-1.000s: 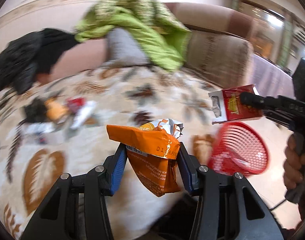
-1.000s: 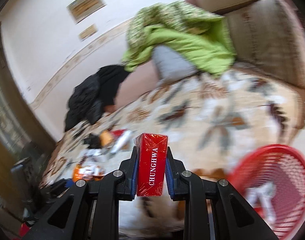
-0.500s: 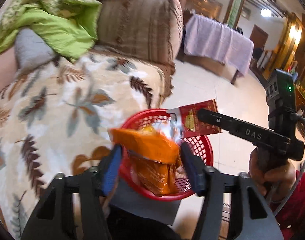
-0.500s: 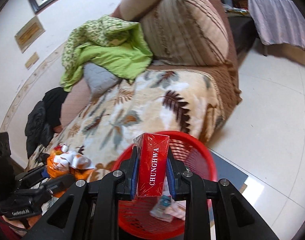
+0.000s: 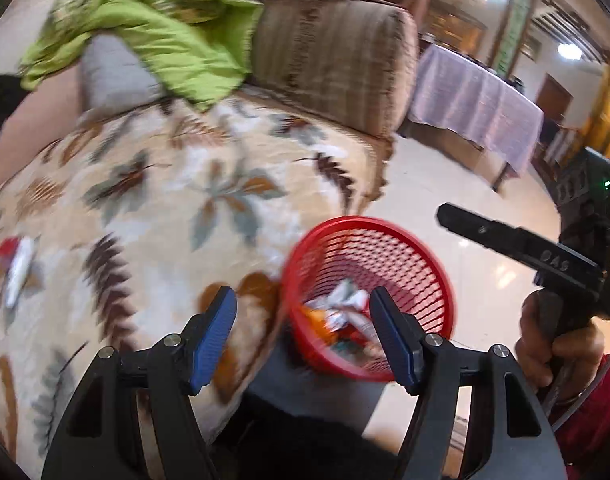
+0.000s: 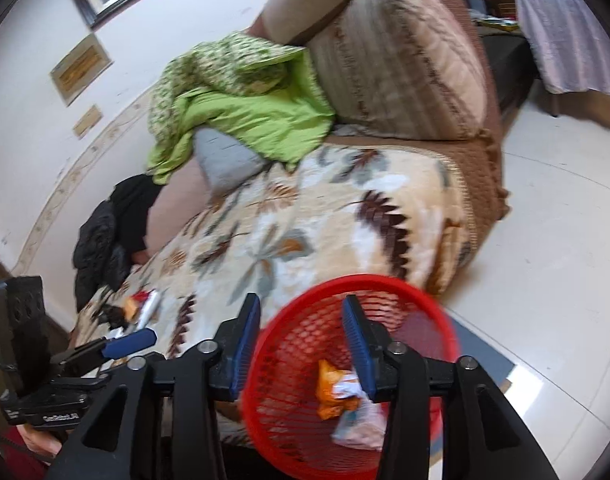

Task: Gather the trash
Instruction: 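Release the wrapper and CHUNGHWA box into the red wastebasket with both tools, then move both open tools back over the trash on the bed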

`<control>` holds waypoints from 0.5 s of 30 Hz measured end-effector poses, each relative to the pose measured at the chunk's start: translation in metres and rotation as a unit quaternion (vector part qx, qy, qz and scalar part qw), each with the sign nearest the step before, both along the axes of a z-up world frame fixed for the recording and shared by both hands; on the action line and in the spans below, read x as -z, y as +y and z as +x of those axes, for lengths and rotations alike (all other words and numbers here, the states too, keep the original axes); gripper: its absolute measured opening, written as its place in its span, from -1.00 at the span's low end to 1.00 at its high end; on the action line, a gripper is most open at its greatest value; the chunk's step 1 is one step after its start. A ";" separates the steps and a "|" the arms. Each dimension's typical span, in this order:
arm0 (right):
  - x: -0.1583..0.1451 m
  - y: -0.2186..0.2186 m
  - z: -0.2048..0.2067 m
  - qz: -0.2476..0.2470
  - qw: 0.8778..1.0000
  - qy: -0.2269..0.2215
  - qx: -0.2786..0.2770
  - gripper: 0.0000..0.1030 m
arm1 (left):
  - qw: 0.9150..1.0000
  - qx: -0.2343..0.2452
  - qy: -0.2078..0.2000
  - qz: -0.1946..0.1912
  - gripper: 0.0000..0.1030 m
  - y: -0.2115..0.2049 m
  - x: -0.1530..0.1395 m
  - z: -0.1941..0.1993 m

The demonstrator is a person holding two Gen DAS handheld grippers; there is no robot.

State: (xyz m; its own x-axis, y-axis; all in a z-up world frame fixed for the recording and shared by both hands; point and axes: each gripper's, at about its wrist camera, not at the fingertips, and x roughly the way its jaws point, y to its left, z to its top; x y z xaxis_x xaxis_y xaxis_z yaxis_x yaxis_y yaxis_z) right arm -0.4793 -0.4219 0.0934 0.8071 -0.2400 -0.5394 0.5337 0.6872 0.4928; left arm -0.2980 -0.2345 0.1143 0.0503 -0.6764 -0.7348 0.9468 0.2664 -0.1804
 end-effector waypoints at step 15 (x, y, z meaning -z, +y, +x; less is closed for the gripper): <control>-0.027 0.114 0.140 -0.049 0.983 0.025 -0.175 0.16 | 0.985 -0.173 -0.013 -0.023 0.33 0.120 -0.005 0.070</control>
State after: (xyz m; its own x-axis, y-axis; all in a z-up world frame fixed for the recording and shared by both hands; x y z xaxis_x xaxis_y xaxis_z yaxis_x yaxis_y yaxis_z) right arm -0.3395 -0.3083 0.1205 0.8227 -0.0049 -0.5684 0.2781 0.8756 0.3950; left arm -0.2284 -0.1148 0.1191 0.3014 -0.6484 -0.6991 0.8052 0.5657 -0.1775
